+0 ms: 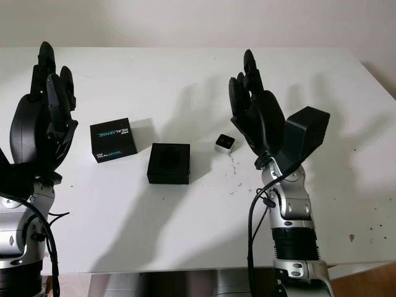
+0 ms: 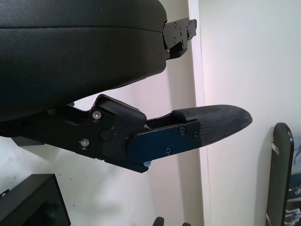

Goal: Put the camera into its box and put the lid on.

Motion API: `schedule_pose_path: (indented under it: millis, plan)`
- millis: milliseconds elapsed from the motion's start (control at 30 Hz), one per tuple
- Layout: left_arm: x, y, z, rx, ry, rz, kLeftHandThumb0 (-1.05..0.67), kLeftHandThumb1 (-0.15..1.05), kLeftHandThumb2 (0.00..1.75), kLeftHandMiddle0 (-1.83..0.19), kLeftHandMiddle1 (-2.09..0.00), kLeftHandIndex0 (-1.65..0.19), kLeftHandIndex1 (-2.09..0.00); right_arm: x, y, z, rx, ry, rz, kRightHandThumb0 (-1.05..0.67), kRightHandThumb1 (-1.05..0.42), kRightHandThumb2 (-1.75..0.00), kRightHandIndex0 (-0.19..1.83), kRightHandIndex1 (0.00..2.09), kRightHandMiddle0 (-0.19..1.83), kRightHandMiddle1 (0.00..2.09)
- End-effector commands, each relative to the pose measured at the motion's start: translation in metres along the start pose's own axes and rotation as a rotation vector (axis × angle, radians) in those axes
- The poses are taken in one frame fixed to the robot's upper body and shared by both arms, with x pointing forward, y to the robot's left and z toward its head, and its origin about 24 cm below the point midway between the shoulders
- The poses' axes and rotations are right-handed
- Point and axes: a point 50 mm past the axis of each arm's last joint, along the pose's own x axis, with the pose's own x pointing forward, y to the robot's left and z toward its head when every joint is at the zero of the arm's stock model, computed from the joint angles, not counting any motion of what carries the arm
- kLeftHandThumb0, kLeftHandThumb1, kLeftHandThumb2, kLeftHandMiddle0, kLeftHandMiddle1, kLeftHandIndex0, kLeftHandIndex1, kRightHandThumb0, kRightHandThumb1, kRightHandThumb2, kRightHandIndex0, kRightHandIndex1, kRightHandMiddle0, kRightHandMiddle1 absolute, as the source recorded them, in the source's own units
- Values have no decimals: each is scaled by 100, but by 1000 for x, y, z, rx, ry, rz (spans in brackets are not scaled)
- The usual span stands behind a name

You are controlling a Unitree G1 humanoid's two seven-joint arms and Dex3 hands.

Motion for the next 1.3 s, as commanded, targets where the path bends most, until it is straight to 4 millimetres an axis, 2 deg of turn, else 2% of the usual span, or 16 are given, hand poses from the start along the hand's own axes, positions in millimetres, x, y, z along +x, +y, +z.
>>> schedule_pose_path:
  millis: [0,367,400,433,500,533,633,700,833,1000,1167,1267]
  plan:
    - [-3,1,4,16,-16,2,-84,105,65,19,0,19,0,1,-1,7,-16,-26,2,-73,-105,-55,-19,0,-19,0]
    - [-3,-2,1,13,5,-5,-82,105,67,19,0,19,0,3,-9,7,-47,-10,28,-74,-105,-51,-19,0,-19,0]
    - [-4,-2,1,9,8,-3,-82,105,67,19,0,19,0,7,-14,12,-73,-9,60,-73,-105,-48,-19,1,-18,1]
    - [-4,-2,0,6,9,-2,-82,105,67,19,0,19,0,9,-18,16,-92,-7,84,-74,-105,-35,-12,4,-10,5]
    - [-5,-2,0,0,11,1,-81,105,67,19,0,19,0,16,-27,27,-158,-2,149,-74,-105,-22,-5,8,-1,9]
    - [-6,-2,-1,1,14,3,-81,105,67,19,0,19,0,21,-33,36,-220,-3,188,-70,-101,-14,3,11,8,13]
    - [-6,-2,-3,-4,22,10,-82,105,67,19,0,19,0,34,-46,58,-431,1,256,-57,-91,-5,17,17,21,19]
    - [-6,-3,-3,-7,22,12,-82,105,67,19,0,19,0,39,-51,64,-539,11,279,-52,-86,-3,23,18,27,22]
    - [-6,-3,-4,-5,26,7,-83,105,67,19,0,19,0,48,-56,78,-906,10,330,-46,-78,-3,33,19,36,24]
    - [-6,-2,-5,-6,32,3,-84,105,66,19,0,19,0,52,-55,75,-1255,-4,437,-40,-76,-5,38,18,39,24]
    - [-5,-2,-6,-7,41,3,-82,105,65,19,0,19,0,52,-52,68,-1479,-10,545,-31,-78,-5,39,14,42,20]
    - [-5,-2,-7,0,45,-1,-82,105,65,19,0,19,0,52,-53,65,-1553,-1,565,-25,-80,-6,36,11,41,16]
